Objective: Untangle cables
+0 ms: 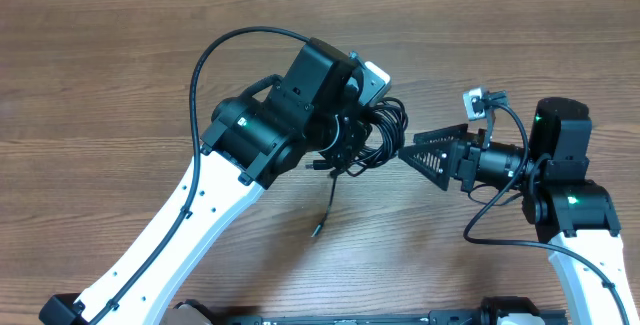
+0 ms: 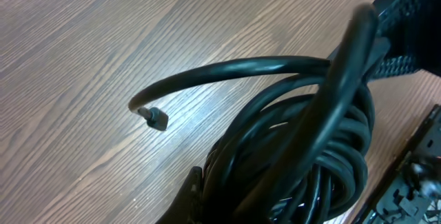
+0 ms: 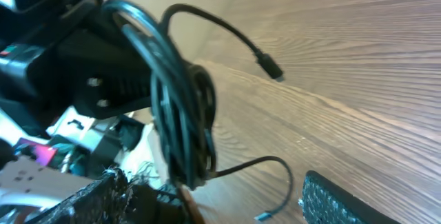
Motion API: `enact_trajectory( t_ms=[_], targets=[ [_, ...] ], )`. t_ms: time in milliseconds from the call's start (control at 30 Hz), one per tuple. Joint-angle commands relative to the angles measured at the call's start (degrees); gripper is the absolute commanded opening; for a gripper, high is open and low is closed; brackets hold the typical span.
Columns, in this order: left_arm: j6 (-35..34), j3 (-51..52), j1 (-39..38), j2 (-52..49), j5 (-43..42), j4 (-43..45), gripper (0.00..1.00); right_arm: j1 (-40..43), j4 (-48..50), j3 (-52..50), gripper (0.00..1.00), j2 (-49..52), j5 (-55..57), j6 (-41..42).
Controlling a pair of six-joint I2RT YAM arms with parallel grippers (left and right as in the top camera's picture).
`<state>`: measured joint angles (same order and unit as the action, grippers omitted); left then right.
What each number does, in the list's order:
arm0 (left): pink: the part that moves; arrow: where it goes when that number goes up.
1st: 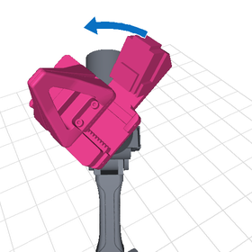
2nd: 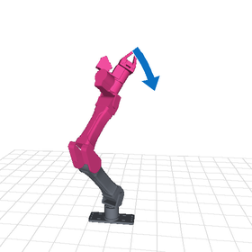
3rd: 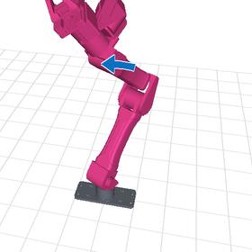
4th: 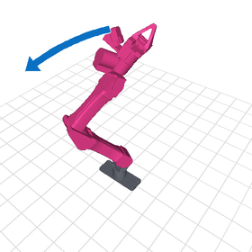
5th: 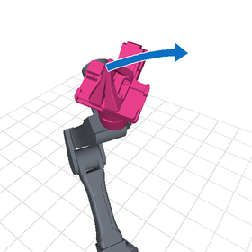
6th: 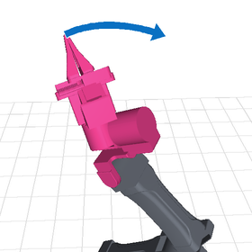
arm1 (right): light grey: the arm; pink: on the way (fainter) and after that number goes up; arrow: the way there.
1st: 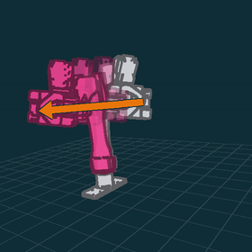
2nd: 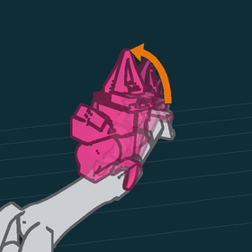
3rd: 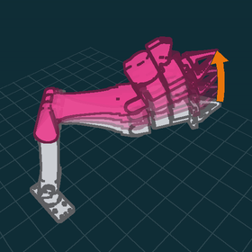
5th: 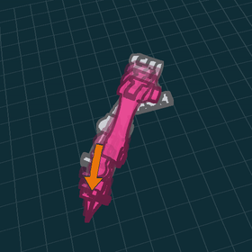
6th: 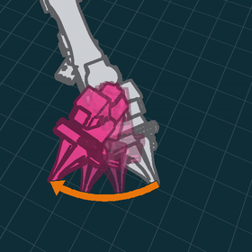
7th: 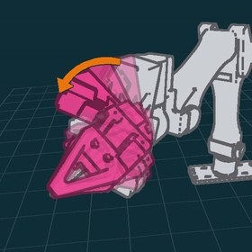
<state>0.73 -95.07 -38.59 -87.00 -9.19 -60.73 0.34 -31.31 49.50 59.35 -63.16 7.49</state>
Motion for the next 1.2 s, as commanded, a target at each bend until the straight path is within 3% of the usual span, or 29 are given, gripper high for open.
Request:
enact_trajectory(
  t_ms=[0,200,467,867,1167],
  targets=[
    [0.5,-1.0,0.3,0.1,0.1,-0.8,0.04,-0.3,0.1,0.1,0.78,-0.8,4.1,-0.1],
    [1.1,-1.0,0.3,0.1,-0.4,-2.0,0.04,-0.3,0.1,0.1,0.78,-0.8,5.2,-0.1],
    [9.6,-1.0,0.3,0.1,-8.9,-2.1,0.04,-0.3,0.1,0.1,0.78,-0.8,8.2,-0.1],
    [9.6,-1.0,0.3,0.1,-9.4,-2.0,0.04,-0.3,0.1,0.1,0.78,-0.8,8.1,-0.1],
    [16.6,-1.0,0.3,0.1,-17.9,-2.8,0.04,-0.3,1.0,0.1,0.78,-0.8,9.9,-0.1]
  ],
)
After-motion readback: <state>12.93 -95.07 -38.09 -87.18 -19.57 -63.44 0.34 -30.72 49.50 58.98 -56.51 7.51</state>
